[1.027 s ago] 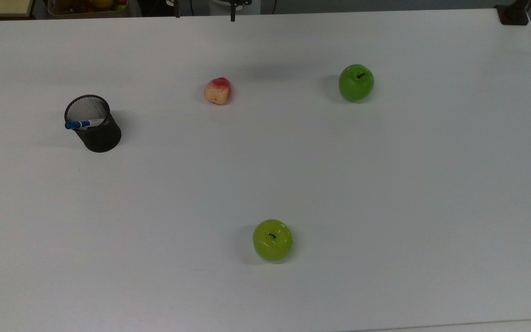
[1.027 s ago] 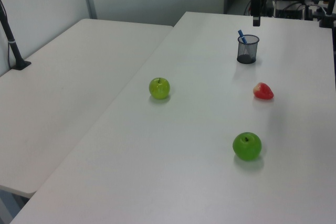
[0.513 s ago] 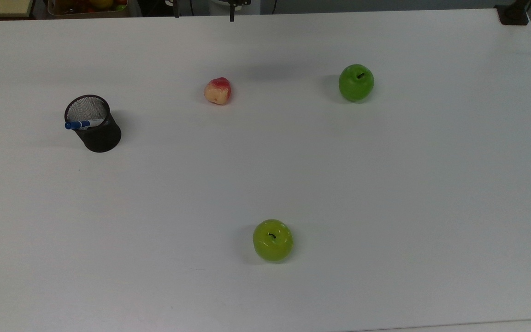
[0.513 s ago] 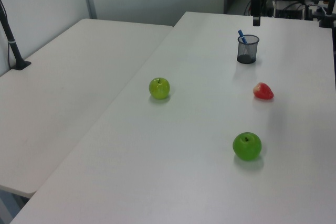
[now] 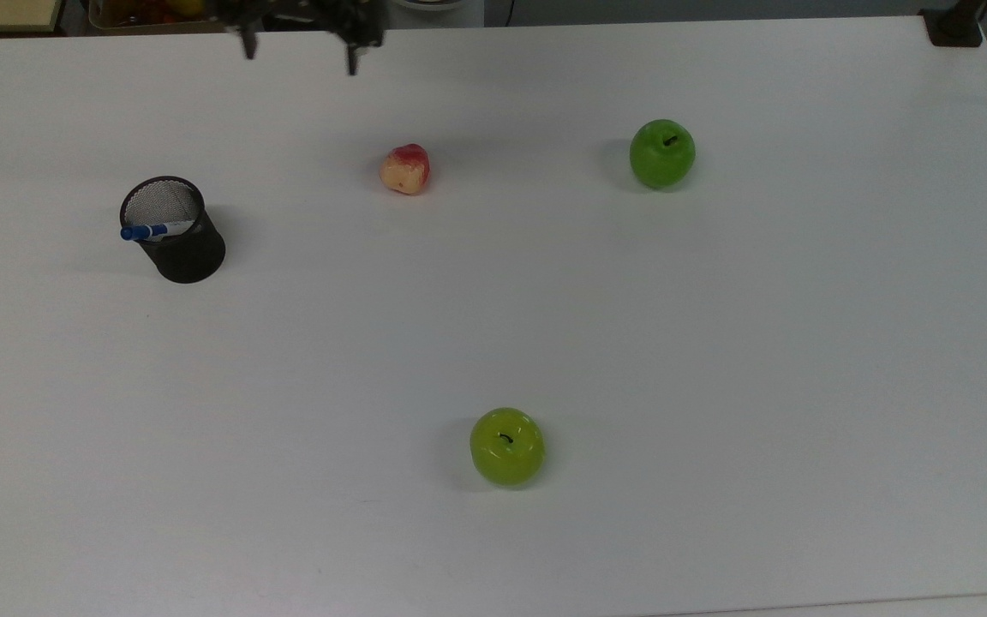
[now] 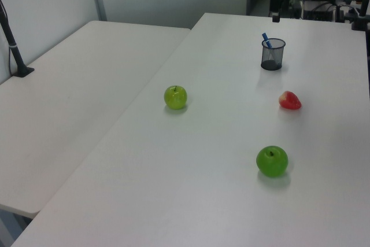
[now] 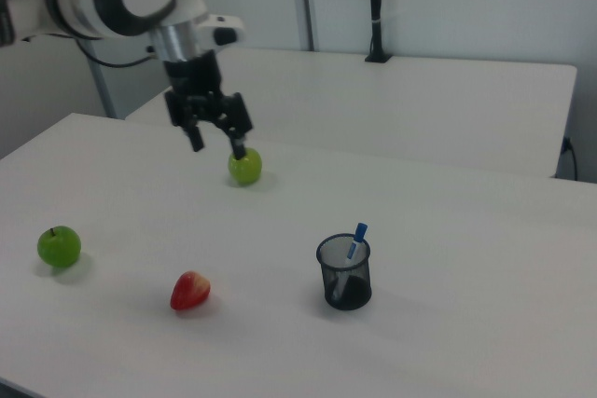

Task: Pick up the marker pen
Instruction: 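Move the gripper toward the black mesh pen cup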

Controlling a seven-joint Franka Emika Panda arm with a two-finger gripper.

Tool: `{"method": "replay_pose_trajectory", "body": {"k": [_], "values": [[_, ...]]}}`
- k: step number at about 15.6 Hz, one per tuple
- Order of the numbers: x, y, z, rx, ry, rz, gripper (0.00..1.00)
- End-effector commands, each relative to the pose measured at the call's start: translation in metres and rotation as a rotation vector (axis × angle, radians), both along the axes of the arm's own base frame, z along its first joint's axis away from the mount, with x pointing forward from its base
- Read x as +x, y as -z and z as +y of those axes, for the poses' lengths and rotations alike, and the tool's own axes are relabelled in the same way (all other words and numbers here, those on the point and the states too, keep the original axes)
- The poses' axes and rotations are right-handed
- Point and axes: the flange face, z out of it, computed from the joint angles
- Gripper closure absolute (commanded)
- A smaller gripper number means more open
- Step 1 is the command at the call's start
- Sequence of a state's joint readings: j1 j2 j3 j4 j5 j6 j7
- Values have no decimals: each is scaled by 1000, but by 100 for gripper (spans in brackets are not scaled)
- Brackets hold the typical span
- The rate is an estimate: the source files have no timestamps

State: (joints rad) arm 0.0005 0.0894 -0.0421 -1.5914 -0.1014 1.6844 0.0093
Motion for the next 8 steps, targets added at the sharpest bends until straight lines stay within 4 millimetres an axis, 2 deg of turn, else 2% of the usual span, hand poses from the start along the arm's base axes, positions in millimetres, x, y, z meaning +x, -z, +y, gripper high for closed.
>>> {"method": "replay_pose_trajectory", "body": {"k": [1,4,8], "values": [[19,12,-63,-15,29,-44,0],[27,26,-118,-28,100,-106,0],[33,43,-169,-46,163,-175,0]]}}
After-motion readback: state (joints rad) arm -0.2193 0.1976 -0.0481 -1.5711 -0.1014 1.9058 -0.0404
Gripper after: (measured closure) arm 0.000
